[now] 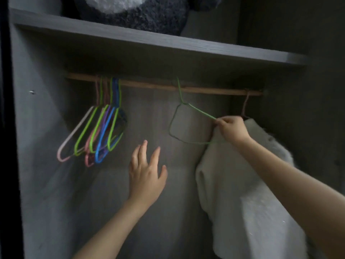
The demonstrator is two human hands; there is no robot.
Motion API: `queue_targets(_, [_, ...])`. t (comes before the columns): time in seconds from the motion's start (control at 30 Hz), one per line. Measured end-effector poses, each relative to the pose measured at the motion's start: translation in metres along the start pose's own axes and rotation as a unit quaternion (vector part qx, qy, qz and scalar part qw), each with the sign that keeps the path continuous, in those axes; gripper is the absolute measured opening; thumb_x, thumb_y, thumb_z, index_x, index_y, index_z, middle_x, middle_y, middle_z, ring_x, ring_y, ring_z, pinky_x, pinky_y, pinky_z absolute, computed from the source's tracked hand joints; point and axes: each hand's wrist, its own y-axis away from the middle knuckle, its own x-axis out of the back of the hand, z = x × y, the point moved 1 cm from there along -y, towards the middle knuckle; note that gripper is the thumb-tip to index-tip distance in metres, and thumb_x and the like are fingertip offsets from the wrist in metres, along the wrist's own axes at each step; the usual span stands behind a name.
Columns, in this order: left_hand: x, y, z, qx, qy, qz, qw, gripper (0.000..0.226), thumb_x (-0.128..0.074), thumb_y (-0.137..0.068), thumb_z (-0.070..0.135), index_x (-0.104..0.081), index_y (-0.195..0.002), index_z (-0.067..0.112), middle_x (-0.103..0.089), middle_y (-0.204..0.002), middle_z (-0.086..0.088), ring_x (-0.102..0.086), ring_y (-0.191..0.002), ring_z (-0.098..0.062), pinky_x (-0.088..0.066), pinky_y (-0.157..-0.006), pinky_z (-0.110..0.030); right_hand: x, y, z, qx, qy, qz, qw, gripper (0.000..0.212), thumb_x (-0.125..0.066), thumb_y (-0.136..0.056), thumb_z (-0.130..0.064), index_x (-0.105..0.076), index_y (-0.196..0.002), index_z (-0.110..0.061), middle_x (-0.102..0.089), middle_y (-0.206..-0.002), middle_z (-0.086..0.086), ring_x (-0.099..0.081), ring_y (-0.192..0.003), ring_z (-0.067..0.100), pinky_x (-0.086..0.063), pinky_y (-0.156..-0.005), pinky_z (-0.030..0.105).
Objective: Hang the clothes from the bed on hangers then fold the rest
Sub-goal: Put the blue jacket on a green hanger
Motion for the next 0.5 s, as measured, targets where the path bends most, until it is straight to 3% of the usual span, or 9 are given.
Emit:
queue_targets(0.17, [-0.034,0.003,0.058,0.057,0.076,-0.04,0.995,0.049,-0.073,-0.076,0.007,-0.059,-0.123,-0.002,-0.042,-0.138,-0.031,-0.039,-0.125,-0.049,-0.035,-0.1,-0.054,0.063,-0.004,-0.006,0.019,0.015,0.023,0.999,0.022,-0.054,-0.091,-0.01,-0.069,-0.084,0.005,-0.055,-0.055,0.003,-0.041,-0.046,0.005,-0.031,-0.044,0.017])
queue_targets(0.23, [-0.043,0.007,0.078,0.079,0.099,-0.053,0.991,0.052,-0.068,-0.082,0.012,-0.053,-0.13,0.001,-0.036,-0.143,-0.027,-0.032,-0.131,-0.044,-0.029,-0.105,-0.051,0.092,0.015,0.0,0.015,0.019,0.002,1.0,0.019,-0.057,-0.089,-0.01,-0.07,-0.077,-0.004,-0.048,-0.042,-0.01,-0.036,-0.036,0.0,-0.028,-0.039,0.015])
queue_targets(0.3, [-0.052,0.015,0.104,0.09,0.114,-0.06,0.988,0.058,-0.064,-0.085,0.017,-0.044,-0.138,0.004,-0.03,-0.148,-0.023,-0.026,-0.134,-0.04,-0.024,-0.107,-0.049,0.134,0.043,0.015,-0.006,0.005,-0.011,1.0,0.018,-0.061,-0.088,-0.011,-0.069,-0.072,-0.01,-0.042,-0.037,-0.011,-0.032,-0.033,0.0,-0.026,-0.037,0.015])
queue_targets(0.5, [-0.066,0.044,0.202,0.097,0.145,-0.082,0.981,0.082,-0.066,-0.084,0.024,-0.02,-0.148,0.004,-0.016,-0.152,-0.026,-0.016,-0.138,-0.045,-0.023,-0.106,-0.057,0.3,0.123,0.057,-0.13,-0.131,-0.028,0.982,0.034,-0.046,-0.091,0.006,-0.068,-0.066,0.0,-0.024,-0.039,-0.009,-0.021,-0.033,0.001,-0.013,-0.037,0.012])
